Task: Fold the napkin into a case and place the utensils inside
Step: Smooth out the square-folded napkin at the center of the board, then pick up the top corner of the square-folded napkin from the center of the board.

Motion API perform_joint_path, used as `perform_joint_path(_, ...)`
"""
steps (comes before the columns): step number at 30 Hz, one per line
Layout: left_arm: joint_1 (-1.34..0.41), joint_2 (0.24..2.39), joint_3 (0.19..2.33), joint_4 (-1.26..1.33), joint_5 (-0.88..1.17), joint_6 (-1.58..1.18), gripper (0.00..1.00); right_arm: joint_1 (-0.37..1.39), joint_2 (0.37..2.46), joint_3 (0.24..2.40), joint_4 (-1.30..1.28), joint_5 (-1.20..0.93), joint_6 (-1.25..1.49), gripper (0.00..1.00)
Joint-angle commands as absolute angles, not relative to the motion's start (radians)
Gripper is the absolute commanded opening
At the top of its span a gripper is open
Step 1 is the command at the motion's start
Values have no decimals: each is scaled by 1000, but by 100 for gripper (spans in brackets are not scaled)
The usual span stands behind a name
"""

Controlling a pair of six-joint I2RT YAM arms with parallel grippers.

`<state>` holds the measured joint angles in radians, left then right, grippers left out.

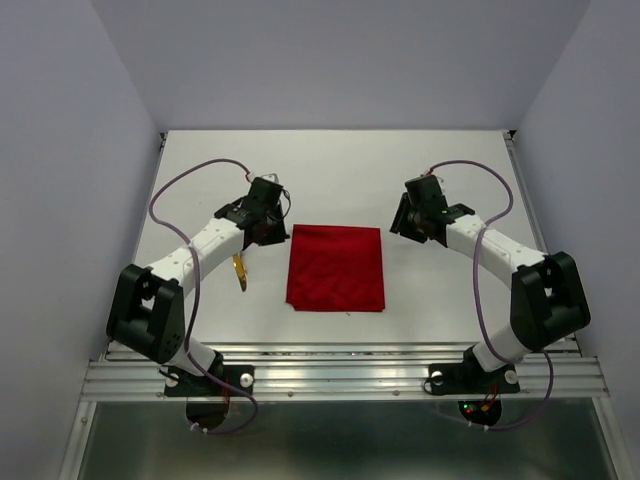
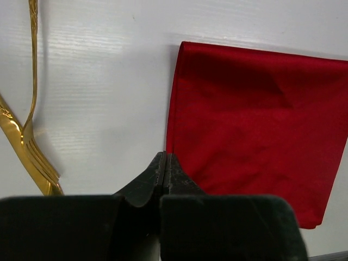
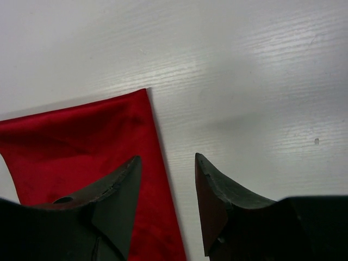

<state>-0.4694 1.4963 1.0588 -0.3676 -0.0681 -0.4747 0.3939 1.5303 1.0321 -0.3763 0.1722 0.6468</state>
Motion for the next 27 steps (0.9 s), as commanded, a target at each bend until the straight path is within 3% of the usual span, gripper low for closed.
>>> perform_joint_path(1, -469, 1395, 1032, -391, -43, -459, 6, 414, 1483, 1038, -391, 176, 624, 50)
perform_joint_path(7, -434, 1316, 1006, -451, -64, -463, 9, 566, 1496, 1097, -443, 259, 620, 53)
perform_joint_path(16, -276, 1217, 971, -512, -104, -442, 9, 949, 1644, 1196, -458, 366, 673, 63)
perform_joint_path(22, -216, 1143, 942, -519, -120, -482, 9, 1181, 1821, 1336, -501, 439, 678, 61)
perform_joint_path(27, -166, 1092, 910, -514, -115, -488, 10, 1249, 1925, 1440, -514, 439, 686, 57)
